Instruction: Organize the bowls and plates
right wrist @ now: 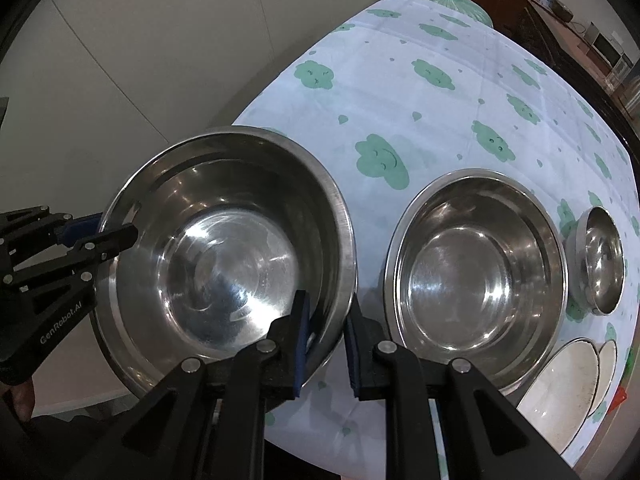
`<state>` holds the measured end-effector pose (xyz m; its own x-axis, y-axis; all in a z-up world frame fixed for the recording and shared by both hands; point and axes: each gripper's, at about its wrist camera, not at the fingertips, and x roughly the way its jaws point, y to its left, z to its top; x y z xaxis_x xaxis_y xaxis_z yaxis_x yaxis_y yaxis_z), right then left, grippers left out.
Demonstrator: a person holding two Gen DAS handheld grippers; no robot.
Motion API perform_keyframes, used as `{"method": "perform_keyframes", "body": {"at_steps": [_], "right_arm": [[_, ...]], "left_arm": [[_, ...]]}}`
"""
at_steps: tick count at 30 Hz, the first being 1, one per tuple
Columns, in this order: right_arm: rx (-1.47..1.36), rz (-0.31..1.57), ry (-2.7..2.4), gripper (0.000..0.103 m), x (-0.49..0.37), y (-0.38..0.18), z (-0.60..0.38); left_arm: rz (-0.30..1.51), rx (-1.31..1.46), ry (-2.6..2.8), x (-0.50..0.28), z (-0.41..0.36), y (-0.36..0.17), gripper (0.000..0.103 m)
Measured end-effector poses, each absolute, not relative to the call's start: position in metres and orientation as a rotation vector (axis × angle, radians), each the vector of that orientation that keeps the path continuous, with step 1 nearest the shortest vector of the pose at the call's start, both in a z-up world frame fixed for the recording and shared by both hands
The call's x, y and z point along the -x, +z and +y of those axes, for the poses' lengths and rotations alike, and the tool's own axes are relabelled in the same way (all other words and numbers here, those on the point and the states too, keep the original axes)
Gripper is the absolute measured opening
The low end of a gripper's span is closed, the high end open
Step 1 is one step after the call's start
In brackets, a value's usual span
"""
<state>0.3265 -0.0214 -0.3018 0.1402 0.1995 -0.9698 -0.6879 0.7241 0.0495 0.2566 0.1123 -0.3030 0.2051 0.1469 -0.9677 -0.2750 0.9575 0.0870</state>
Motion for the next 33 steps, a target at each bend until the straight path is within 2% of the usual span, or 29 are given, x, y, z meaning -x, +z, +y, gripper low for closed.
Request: {"method": "perform_keyframes", "body": {"at_steps": [33], "right_arm": [[0.487,1.283,0.711,0.02,-0.323,-0.316,-0.022]], "left_arm": [[1.359,0.125,0.305,-0.257,0.114,-0.317,0.017]]}}
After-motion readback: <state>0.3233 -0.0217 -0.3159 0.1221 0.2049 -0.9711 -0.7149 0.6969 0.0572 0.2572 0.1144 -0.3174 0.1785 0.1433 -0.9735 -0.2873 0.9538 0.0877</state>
